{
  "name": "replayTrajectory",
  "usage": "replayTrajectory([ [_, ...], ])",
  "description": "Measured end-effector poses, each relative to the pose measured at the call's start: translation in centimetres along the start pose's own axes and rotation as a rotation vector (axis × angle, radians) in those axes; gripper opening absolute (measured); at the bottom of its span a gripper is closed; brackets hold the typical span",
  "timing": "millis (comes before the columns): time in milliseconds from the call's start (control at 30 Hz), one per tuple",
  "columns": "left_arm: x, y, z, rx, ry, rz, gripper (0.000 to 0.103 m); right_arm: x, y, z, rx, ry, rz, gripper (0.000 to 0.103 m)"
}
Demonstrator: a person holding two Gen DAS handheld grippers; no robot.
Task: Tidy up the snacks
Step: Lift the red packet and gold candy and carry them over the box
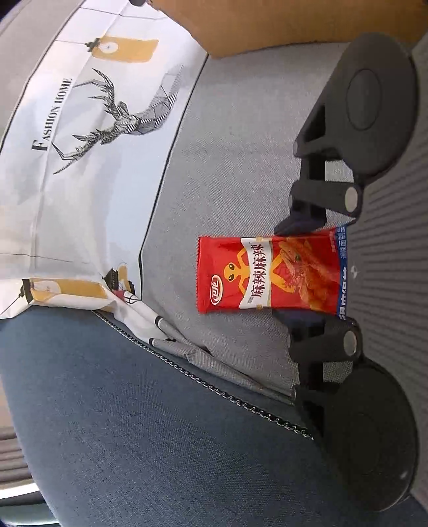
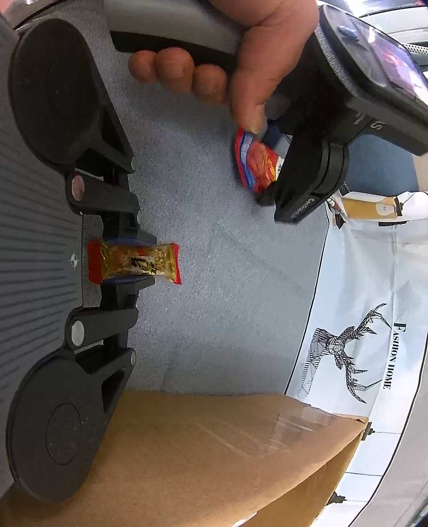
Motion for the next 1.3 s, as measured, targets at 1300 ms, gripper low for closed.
replayTrajectory([
  [1300, -4.3, 1.7, -14.6, -0.256, -0.288, -0.076, 0.033, -11.0, 6.5, -16.0, -0.411, -0.097, 0.145, 0.018],
])
Point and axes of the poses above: each gripper's, at about its wrist camera, not at the fingertips, and z roughly the way its jaws point, x to its left, y to its top, the point moved 5 cm from there along z, roughly the way its jaws point, and after that the axes turned 6 degrees about y, right-handed, at the moved point
